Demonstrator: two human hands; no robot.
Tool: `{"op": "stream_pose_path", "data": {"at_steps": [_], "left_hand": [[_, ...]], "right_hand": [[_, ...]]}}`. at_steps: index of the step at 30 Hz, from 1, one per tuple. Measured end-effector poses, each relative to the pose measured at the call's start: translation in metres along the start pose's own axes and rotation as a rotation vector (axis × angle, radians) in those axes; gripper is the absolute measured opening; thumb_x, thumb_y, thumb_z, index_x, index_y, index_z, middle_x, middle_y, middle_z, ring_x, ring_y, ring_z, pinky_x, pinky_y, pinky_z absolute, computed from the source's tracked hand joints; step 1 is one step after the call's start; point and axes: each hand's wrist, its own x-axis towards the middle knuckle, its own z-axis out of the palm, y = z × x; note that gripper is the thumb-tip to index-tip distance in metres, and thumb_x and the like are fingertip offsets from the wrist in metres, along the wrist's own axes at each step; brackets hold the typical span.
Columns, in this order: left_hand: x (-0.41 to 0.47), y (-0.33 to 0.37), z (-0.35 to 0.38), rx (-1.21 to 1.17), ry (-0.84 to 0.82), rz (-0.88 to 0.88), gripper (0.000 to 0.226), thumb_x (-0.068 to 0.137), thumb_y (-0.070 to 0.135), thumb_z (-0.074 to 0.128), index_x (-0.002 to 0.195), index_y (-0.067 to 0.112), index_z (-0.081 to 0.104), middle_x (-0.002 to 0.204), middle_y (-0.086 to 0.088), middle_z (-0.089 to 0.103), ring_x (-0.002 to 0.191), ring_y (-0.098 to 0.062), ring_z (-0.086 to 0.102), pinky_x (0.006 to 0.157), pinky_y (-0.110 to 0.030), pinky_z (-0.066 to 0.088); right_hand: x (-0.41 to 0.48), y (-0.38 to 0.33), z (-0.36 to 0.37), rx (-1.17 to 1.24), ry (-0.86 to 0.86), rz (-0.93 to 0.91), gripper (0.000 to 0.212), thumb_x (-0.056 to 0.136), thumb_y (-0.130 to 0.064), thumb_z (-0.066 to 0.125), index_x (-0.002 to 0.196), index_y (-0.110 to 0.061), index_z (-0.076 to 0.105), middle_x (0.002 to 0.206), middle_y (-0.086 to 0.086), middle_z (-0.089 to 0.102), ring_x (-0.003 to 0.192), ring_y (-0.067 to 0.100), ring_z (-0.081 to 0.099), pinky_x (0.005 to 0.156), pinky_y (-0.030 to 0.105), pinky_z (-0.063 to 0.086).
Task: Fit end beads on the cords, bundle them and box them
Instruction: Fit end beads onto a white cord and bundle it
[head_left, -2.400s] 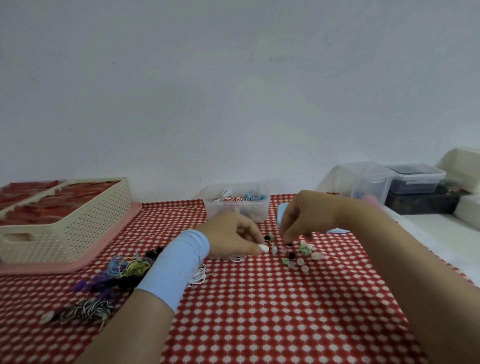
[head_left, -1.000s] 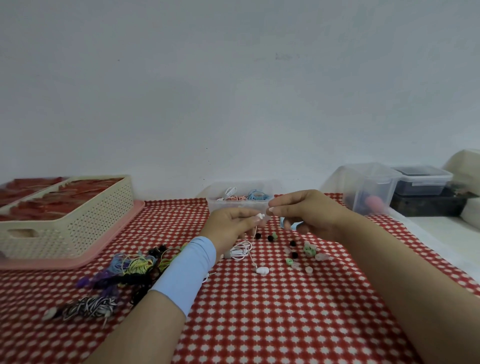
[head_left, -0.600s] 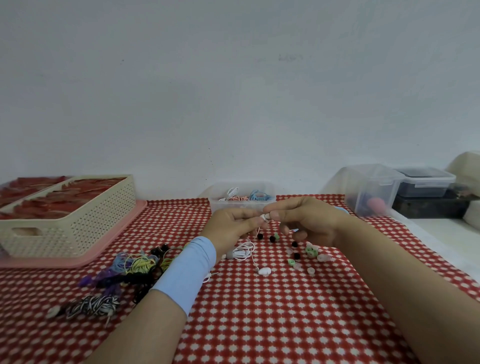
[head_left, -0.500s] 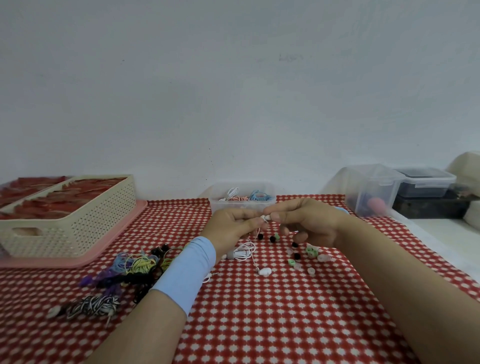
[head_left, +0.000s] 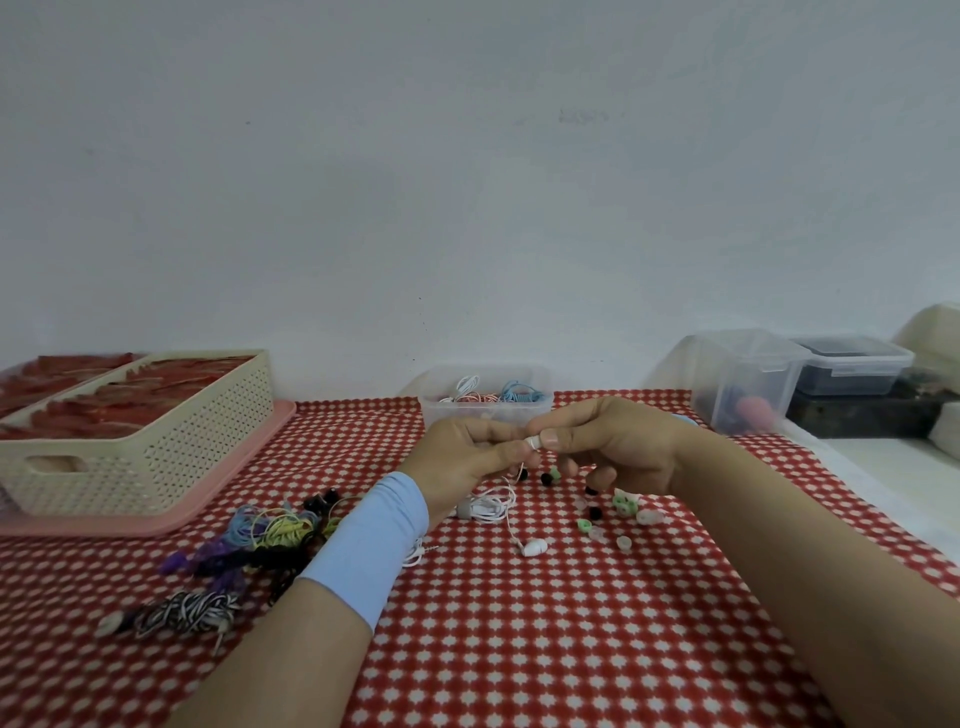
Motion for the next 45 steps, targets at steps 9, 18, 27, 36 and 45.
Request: {"op": "stream_pose_path", "data": {"at_steps": [9, 18, 27, 36, 45], "left_hand": [[0.001, 0.001, 0.002, -0.170, 0.015, -0.044, 0.009, 0.084, 0.009, 0.070, 0.090, 0.012, 0.076, 0.083, -0.006, 0.075, 0.080, -0.012, 0.066, 0.074, -0.021, 0.052], [0.002, 0.000, -0.002, 0.079, 0.031, -0.017, 0.013, 0.083, 0.019, 0.075, 0.094, 0.014, 0.077, 0.091, -0.002, 0.077, 0.088, -0.009, 0.072, 0.084, -0.021, 0.054], [0.002, 0.001, 0.000, 0.099, 0.178, -0.001, 0.010, 0.085, 0.018, 0.075, 0.095, 0.021, 0.076, 0.085, 0.004, 0.078, 0.075, 0.000, 0.069, 0.078, -0.016, 0.053], [0.003, 0.001, 0.000, 0.134, 0.188, -0.014, 0.008, 0.085, 0.023, 0.075, 0.091, 0.019, 0.078, 0.079, 0.005, 0.077, 0.068, -0.003, 0.065, 0.073, -0.020, 0.053], [0.005, 0.000, 0.000, 0.060, 0.149, -0.092, 0.016, 0.086, 0.025, 0.074, 0.083, 0.010, 0.079, 0.076, 0.001, 0.075, 0.070, -0.011, 0.062, 0.070, -0.021, 0.052]], "right_hand": [[-0.002, -0.004, 0.002, -0.055, 0.051, -0.078, 0.022, 0.075, -0.015, 0.074, 0.096, -0.014, 0.082, 0.083, 0.007, 0.073, 0.060, 0.012, 0.058, 0.038, 0.016, 0.034], [0.001, 0.000, 0.000, -0.127, 0.095, -0.055, 0.022, 0.080, -0.012, 0.075, 0.100, -0.010, 0.081, 0.087, 0.009, 0.075, 0.063, 0.013, 0.059, 0.039, 0.018, 0.037], [0.000, 0.000, 0.008, -0.338, 0.290, -0.261, 0.014, 0.088, -0.011, 0.076, 0.101, -0.013, 0.080, 0.091, 0.011, 0.078, 0.064, 0.018, 0.069, 0.050, 0.027, 0.050], [0.006, 0.004, 0.007, -0.538, 0.350, -0.382, 0.008, 0.084, -0.011, 0.081, 0.091, -0.016, 0.081, 0.082, 0.003, 0.078, 0.061, 0.020, 0.071, 0.046, 0.022, 0.049], [0.004, 0.001, 0.009, -0.631, 0.324, -0.440, 0.011, 0.081, -0.011, 0.083, 0.088, -0.020, 0.083, 0.081, -0.010, 0.078, 0.055, 0.014, 0.065, 0.055, 0.016, 0.049]]}}
